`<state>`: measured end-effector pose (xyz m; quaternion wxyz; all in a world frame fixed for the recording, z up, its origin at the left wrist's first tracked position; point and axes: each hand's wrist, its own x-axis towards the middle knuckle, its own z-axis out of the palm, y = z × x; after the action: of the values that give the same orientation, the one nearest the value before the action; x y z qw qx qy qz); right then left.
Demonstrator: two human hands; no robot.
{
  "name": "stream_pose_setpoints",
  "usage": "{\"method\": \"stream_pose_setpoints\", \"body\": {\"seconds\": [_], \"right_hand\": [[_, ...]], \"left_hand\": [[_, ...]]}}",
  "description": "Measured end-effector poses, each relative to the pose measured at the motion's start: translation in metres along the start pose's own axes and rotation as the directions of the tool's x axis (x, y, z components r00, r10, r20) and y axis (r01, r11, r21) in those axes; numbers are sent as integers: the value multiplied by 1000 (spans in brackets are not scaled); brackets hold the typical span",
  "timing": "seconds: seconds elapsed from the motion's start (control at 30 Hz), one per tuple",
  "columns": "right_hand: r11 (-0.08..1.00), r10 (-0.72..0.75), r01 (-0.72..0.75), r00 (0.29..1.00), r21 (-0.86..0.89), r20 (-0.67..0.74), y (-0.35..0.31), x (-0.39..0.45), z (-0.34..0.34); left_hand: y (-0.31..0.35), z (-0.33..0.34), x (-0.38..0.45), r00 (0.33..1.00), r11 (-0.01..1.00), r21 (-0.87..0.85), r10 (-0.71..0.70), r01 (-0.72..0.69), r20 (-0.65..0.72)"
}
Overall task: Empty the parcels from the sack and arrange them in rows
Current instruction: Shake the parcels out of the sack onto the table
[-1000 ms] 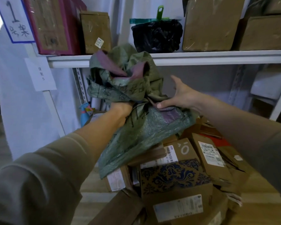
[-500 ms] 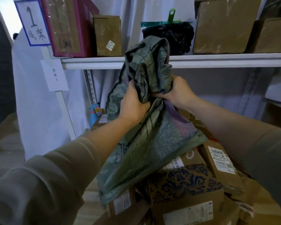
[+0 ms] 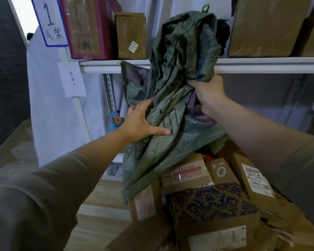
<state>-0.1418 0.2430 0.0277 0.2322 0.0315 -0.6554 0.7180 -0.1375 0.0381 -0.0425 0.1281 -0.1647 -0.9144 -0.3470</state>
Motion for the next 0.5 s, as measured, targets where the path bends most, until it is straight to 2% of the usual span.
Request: {"method": "stream_pose_setpoints", "body": {"seconds": [0.13,0.37,0.43,0.5], "right_hand": [[990,100,-98,995,97,-10,-9,4,8],[981,103,-99,995,167,-13,-12,4,14],[985,91,-87,996,149,-20,-11,5,13],[989,94,-93,995,111,-11,-7,3,12]], "left_hand": [[4,4,-3,1000,990,-139,-22,19,-19],[15,5,9,941,985,-169,-90,36,-327],[14,3,13,937,965,-237,-180,110,-301],[7,3,16,956,957,-224,-229,187,-181]]}}
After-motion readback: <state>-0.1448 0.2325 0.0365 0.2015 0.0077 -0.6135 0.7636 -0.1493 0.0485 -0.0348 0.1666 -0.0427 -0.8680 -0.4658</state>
